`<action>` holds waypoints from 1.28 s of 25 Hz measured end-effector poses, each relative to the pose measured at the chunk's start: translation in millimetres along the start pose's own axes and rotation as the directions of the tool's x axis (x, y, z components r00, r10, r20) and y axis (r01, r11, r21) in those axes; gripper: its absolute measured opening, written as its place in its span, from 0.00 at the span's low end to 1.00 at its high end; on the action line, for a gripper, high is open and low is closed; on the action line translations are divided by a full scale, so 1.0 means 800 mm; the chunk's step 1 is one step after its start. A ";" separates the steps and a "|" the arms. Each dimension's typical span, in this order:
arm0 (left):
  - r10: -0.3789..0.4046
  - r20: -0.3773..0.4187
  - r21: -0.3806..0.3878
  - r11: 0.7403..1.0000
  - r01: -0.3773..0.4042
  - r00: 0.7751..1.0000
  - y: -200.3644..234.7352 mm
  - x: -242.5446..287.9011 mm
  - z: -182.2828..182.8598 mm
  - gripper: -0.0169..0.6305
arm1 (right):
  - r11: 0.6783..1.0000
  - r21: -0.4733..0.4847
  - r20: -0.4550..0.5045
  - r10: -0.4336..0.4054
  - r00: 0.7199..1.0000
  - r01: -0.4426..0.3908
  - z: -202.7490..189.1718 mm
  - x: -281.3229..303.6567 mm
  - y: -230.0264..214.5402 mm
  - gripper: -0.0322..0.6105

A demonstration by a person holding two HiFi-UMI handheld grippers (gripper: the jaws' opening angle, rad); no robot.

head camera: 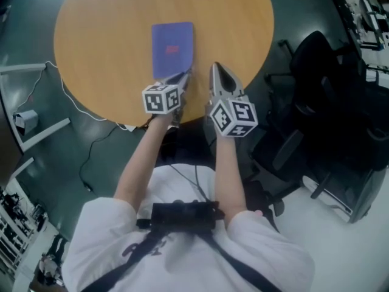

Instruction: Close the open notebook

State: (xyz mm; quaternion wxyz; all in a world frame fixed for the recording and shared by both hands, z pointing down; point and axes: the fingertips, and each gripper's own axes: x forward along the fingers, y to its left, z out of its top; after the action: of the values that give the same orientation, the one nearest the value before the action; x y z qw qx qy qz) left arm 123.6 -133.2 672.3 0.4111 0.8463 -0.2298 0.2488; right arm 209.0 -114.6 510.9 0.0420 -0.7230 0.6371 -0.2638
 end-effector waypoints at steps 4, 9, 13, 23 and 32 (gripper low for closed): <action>-0.028 -0.013 0.048 0.998 0.028 1.000 0.002 0.002 0.000 0.15 | 1.000 -0.006 0.040 -0.012 0.999 0.013 0.015 -0.001 0.003 0.08; -0.060 -0.044 0.152 0.986 0.066 0.997 -0.007 -0.020 0.000 0.31 | 1.000 -0.027 0.093 0.005 0.996 -0.003 0.043 -0.008 0.022 0.08; -0.073 0.048 0.169 0.983 0.064 0.996 -0.018 -0.064 0.022 0.31 | 0.997 -0.076 0.136 0.037 0.990 -0.027 0.074 -0.025 0.051 0.08; -0.108 0.416 0.333 0.942 -0.041 0.903 -0.075 -0.226 0.166 0.30 | 0.961 -0.263 0.232 0.148 0.961 -0.085 0.152 -0.061 0.148 0.08; -0.094 0.645 0.427 0.867 -0.256 0.759 -0.154 -0.356 0.243 0.08 | 0.918 -0.386 0.286 0.216 0.934 -0.094 0.187 -0.098 0.214 0.08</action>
State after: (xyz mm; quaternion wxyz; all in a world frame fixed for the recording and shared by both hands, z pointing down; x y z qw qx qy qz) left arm 22.5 -169.8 322.5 0.0659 0.9437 -0.3239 0.0100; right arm 116.3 -113.2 288.8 0.0315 -0.6979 0.7154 -0.0145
